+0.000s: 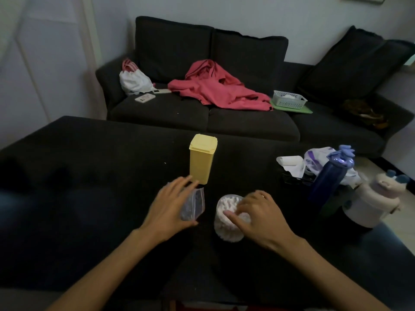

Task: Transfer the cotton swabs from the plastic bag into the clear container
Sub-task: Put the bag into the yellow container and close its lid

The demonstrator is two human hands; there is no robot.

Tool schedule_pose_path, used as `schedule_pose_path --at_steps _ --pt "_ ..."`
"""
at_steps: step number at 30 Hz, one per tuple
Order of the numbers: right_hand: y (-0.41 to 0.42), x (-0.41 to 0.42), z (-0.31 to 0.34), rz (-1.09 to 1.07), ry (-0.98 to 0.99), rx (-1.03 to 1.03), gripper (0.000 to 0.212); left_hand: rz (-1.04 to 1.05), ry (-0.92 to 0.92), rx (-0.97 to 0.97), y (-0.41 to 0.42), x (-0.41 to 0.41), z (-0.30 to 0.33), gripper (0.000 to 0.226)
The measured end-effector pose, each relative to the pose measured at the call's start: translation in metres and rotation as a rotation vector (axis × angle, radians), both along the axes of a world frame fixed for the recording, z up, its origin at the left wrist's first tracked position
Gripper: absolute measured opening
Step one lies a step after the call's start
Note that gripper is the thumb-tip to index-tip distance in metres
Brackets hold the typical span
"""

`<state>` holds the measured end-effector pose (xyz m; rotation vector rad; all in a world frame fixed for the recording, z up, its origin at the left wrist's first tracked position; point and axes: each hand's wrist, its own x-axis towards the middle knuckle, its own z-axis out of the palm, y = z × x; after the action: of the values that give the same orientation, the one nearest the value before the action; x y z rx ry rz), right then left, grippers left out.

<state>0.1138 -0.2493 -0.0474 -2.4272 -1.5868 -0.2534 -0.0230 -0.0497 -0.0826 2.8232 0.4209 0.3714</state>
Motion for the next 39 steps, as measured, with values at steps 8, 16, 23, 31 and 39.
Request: schedule_pose_path --at_steps 8,16,23,31,39 --pt "0.126 -0.006 0.004 0.111 0.205 -0.59 0.093 0.175 0.387 -0.033 0.044 -0.001 0.004 0.099" --pt "0.131 -0.011 -0.016 -0.034 0.367 -0.071 0.023 0.451 -0.032 -0.447 0.061 -0.011 0.004 0.014" --pt "0.133 -0.029 0.003 -0.267 0.711 0.324 0.041 0.394 -0.265 -1.271 0.038 0.031 0.058 0.03" --pt "0.105 0.035 0.038 -0.058 0.919 0.495 0.021 0.228 -0.109 -0.779 0.078 0.047 0.113 0.024" --pt "0.126 0.096 0.02 -0.024 1.109 0.034 0.027 -0.096 0.47 -0.364 0.119 0.149 0.115 0.092"
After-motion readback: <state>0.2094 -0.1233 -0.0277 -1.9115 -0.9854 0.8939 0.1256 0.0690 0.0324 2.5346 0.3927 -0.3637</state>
